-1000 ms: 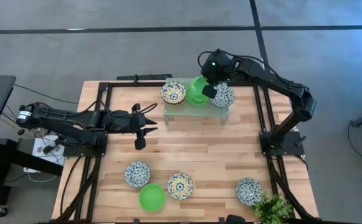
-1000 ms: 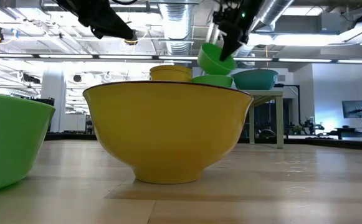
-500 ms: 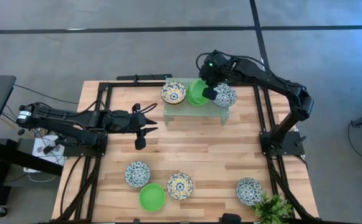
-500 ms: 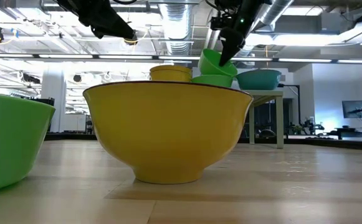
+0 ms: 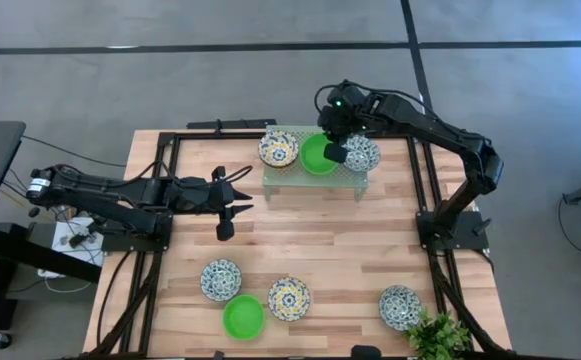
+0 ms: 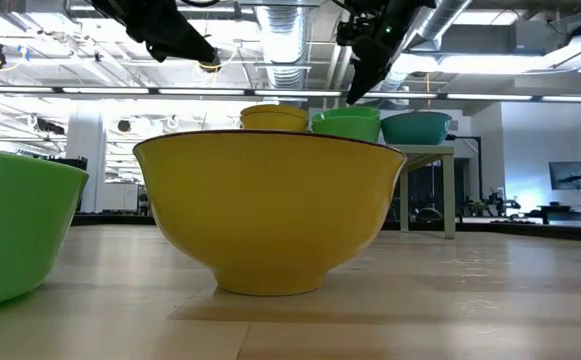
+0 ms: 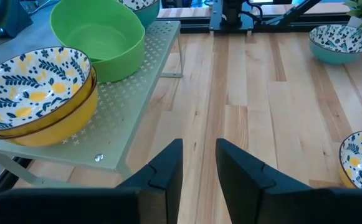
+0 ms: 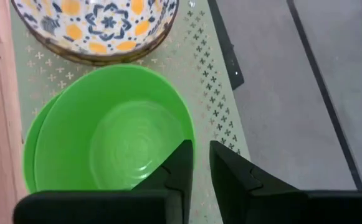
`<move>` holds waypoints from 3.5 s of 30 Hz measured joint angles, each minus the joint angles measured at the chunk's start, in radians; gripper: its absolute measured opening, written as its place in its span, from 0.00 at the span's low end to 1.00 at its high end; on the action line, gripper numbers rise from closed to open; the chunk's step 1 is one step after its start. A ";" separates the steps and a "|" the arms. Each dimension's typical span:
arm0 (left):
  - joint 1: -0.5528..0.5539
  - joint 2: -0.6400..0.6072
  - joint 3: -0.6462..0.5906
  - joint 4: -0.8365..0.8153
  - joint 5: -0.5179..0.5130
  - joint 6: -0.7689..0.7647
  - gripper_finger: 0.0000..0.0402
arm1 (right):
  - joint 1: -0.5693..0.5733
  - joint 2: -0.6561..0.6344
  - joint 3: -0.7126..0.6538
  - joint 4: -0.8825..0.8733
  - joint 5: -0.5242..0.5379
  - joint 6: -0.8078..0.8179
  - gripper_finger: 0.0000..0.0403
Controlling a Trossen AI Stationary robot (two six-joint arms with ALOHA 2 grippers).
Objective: Pick & Place Mini bowls
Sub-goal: Stack the left green bowl on the green bowl on the shelf
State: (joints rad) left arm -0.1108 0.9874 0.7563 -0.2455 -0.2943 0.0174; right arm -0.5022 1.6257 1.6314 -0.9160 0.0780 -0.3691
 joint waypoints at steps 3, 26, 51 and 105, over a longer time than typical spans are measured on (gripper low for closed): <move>0.000 0.000 0.000 0.000 0.000 0.000 0.24 | 0.000 0.000 0.000 0.030 0.000 0.000 0.15; 0.000 0.000 0.000 -0.001 0.000 0.000 0.24 | -0.012 0.000 0.000 -0.023 0.000 0.030 0.16; 0.000 0.000 0.000 -0.002 0.000 0.000 0.24 | -0.037 0.059 0.000 0.026 0.000 -0.007 0.02; 0.000 0.000 0.000 -0.001 0.000 0.000 0.24 | -0.015 0.047 0.000 -0.027 -0.104 0.031 0.13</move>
State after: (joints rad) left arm -0.1107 0.9874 0.7563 -0.2466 -0.2945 0.0174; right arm -0.5175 1.6726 1.6314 -0.9429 -0.0261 -0.3386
